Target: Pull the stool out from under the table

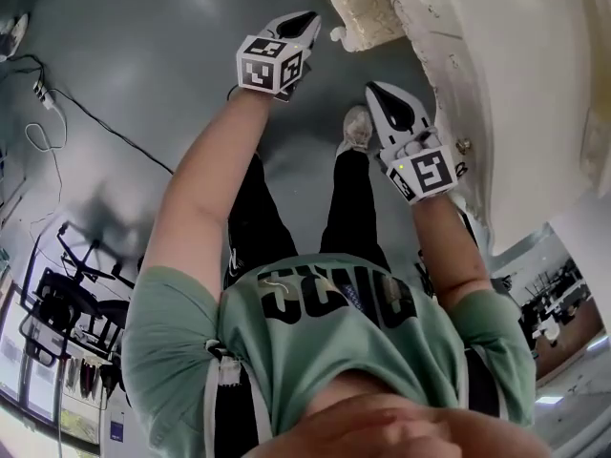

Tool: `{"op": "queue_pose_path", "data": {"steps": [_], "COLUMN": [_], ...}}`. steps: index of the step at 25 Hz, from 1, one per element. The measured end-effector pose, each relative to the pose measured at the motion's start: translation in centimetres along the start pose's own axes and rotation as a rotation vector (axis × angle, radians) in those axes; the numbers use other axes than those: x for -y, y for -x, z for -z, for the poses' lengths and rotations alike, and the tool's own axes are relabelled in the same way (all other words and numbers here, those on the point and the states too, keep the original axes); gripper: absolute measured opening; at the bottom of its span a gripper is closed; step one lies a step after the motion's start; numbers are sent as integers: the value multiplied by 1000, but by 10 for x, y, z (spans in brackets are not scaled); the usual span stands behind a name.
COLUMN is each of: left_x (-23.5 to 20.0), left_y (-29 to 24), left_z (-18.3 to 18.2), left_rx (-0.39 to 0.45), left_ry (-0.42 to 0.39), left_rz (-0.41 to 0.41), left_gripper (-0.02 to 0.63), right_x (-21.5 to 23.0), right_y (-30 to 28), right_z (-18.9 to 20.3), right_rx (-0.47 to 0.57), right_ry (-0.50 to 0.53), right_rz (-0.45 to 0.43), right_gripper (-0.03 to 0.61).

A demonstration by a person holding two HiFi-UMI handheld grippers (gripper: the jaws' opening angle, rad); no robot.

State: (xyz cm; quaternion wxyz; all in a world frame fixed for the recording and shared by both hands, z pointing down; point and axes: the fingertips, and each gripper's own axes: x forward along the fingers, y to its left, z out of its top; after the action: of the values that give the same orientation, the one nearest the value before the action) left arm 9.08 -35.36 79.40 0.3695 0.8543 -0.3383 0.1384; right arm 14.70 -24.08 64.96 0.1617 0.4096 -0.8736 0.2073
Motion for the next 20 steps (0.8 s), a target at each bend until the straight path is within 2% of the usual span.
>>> {"op": "queue_pose_path", "data": {"steps": [2,5,9,12,17,20], "left_x": [-11,-16,-30,-39,-47,-49], "left_y": [-20,-52,-88,-106,-119,-122], "left_z": [13,28,44,54,62,63], "left_rx": [-20,-53,-88,-91,-62,-48], "left_ry": [73,173,308,375,454,469], "left_rz": [14,85,138,164,260,312], "left_gripper": [54,134,258,332,438,457], "right_x": [-2,-5,-5,-2,5,5], "right_y": [-2,-3,-2,-4,-7,-7], "right_z": [16,36,52,61,75,78], "right_rx": [-18,-44,-65,-80,-105,-111], "right_ry": [-22,-38,-31,-25,-45,-46], "right_rz": [-12,-35,-57,-71,-56,-54], "right_gripper": [-6,-6,-6,-6,-6,-6]}}
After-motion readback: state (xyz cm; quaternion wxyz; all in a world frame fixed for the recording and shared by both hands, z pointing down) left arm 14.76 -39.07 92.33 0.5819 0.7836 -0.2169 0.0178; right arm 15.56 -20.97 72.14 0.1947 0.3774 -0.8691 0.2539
